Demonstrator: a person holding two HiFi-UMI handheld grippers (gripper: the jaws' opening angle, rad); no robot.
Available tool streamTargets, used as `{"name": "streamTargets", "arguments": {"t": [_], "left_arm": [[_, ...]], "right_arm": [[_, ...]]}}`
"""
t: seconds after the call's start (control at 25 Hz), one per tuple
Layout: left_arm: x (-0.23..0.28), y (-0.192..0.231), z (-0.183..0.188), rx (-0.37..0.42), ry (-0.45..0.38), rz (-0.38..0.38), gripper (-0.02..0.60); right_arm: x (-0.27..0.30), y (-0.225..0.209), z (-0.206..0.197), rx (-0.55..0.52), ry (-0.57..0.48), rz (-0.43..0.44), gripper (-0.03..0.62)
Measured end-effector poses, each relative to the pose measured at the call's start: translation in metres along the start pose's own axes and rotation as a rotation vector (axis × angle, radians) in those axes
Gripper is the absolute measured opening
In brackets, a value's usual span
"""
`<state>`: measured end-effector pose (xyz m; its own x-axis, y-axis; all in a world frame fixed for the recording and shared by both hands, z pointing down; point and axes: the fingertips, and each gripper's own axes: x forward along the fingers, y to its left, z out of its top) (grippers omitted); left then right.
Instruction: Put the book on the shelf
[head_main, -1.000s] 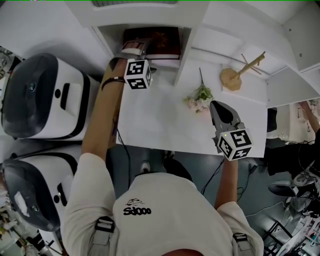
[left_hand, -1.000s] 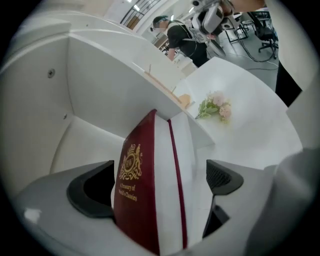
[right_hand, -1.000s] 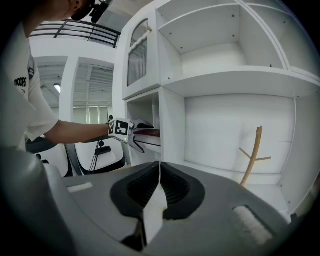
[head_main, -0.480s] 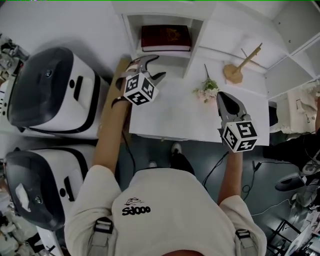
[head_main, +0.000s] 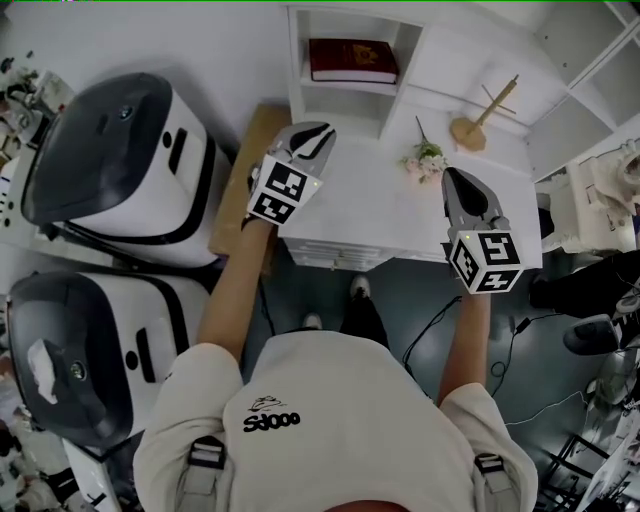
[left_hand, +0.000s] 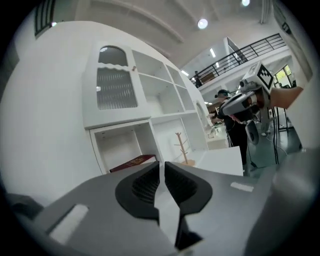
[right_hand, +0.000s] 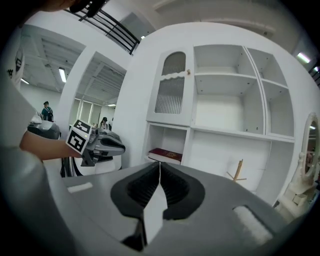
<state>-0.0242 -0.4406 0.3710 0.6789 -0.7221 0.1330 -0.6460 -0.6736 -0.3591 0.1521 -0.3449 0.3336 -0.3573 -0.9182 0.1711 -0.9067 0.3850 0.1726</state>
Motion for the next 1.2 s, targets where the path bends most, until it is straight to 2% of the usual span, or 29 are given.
{"name": "streamTargets", "arguments": {"t": [0.12,0.36,0.8,1.04,1.2], "left_arm": [[-0.03,-0.002,0.007,-0.06,-0.042,0.031,0.015],[-0.074,-0.014,0.02,-0.116,-0.086,0.051,0.015],[-0.128,-0.033,0.052,-0.046,-0.152,0.098,0.017],[-0.14,-0.045,0.059,0.036,-0.148,0.097,0.017],[-0.145,-0.049,0.062,0.047,-0.16,0.086,0.017]], "right_arm": [[-0.013,0.016,0.01,-0.017,-0.034,-0.012,0.008],[-0.031,0.042,0.024,-0.053,-0.065,0.006,0.003],[-0.05,0.075,0.047,-0.138,-0.097,0.049,0.002],[-0.053,0.085,0.046,-0.148,-0.1,0.062,0.002],[-0.053,0.089,0.044,-0.147,-0.097,0.067,0.002]]}}
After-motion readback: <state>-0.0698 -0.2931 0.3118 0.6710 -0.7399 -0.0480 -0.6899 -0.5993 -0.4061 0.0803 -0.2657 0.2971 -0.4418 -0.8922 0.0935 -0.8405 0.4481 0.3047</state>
